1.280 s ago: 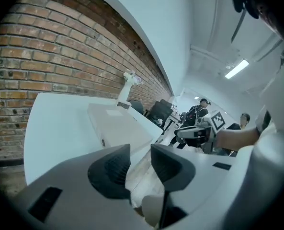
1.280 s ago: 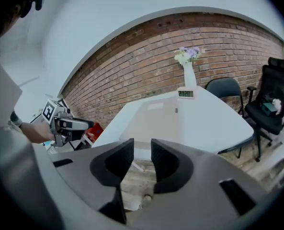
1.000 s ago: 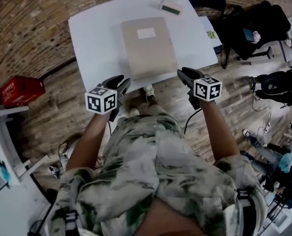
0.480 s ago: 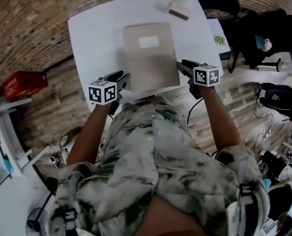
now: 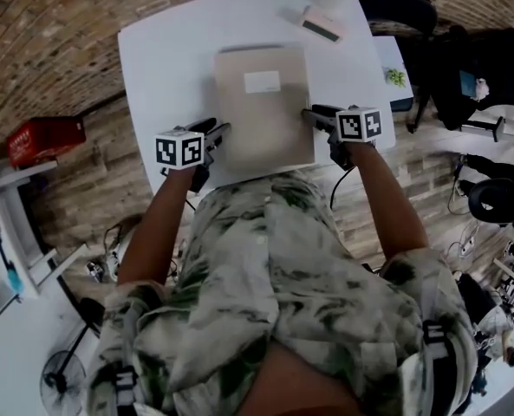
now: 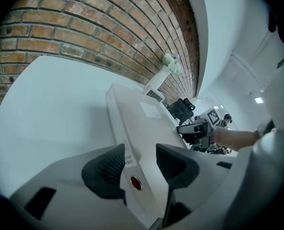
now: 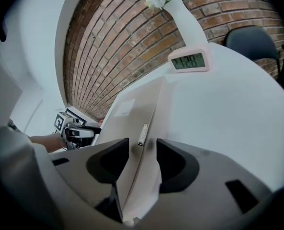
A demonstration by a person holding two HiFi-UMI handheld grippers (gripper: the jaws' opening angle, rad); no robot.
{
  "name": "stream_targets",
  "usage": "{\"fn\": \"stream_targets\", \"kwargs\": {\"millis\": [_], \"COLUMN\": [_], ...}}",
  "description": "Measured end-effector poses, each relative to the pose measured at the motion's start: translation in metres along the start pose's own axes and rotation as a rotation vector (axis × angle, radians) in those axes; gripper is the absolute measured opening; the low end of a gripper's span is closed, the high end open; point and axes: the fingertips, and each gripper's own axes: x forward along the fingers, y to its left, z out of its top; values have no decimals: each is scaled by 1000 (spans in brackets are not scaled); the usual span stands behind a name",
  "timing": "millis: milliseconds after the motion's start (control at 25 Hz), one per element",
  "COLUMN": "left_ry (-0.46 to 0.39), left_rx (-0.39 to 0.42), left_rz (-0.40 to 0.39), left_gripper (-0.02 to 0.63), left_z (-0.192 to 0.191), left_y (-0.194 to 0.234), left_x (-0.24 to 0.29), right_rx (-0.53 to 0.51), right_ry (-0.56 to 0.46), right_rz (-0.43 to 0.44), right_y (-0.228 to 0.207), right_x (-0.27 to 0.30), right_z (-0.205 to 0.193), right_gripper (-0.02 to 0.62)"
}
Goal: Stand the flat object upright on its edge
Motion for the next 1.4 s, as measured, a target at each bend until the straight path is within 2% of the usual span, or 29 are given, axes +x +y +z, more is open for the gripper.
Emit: {"fn": "stream_targets", "kwargs": {"millis": [240, 560, 1040, 1400], "left_ry": [37, 68, 78, 52], "left_rx": [-34, -120, -109, -50], "left_rz": [9, -44, -13, 4], "left_gripper": [201, 204, 193, 190], "left_z": [0, -1, -1, 17], "left_y": [10, 11, 8, 4], "left_x": [15, 24, 19, 5], "right_rx": [17, 19, 3, -60], "right_ry": [39, 69, 99, 56], "right_rz": [38, 41, 31, 35], "right_y": [-3, -1, 4, 22], "right_x": [7, 9, 6, -4], "right_z": [2, 3, 4, 29], "right_gripper": [196, 186, 163, 153]}}
